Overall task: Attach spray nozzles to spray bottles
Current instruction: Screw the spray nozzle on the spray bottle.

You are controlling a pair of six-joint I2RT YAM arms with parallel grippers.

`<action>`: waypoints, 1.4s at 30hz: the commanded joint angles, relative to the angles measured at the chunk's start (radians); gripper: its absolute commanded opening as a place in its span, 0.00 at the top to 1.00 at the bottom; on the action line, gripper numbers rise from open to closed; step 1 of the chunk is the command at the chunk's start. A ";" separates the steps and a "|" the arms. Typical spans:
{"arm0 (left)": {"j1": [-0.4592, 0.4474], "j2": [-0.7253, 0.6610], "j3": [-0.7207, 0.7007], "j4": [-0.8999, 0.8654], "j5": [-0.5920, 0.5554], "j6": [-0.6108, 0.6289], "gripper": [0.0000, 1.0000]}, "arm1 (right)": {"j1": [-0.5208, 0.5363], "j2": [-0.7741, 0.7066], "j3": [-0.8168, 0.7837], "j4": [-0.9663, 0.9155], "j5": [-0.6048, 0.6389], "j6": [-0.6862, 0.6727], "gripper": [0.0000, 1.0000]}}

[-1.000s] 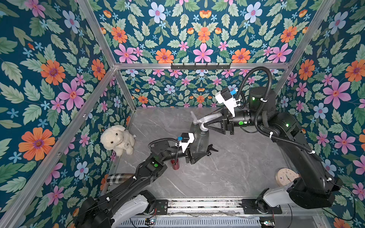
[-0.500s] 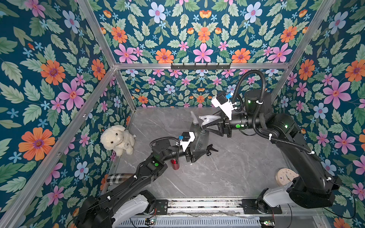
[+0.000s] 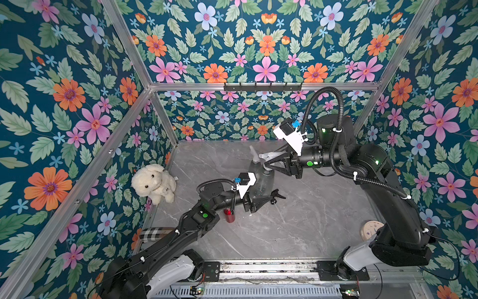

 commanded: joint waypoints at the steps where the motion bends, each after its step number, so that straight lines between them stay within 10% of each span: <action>1: 0.001 0.002 0.009 0.010 -0.016 0.003 1.00 | 0.015 0.019 0.026 -0.046 0.033 -0.021 0.70; 17: -0.001 -0.047 -0.031 0.102 -0.184 -0.018 1.00 | 0.111 -0.035 -0.145 0.076 0.288 0.115 0.85; 30: -0.069 -0.040 -0.006 0.102 -0.445 0.051 1.00 | 0.226 0.002 -0.202 0.135 0.570 0.261 0.85; 42: -0.093 -0.052 -0.023 0.122 -0.480 0.082 1.00 | 0.235 0.064 -0.140 0.131 0.569 0.334 0.73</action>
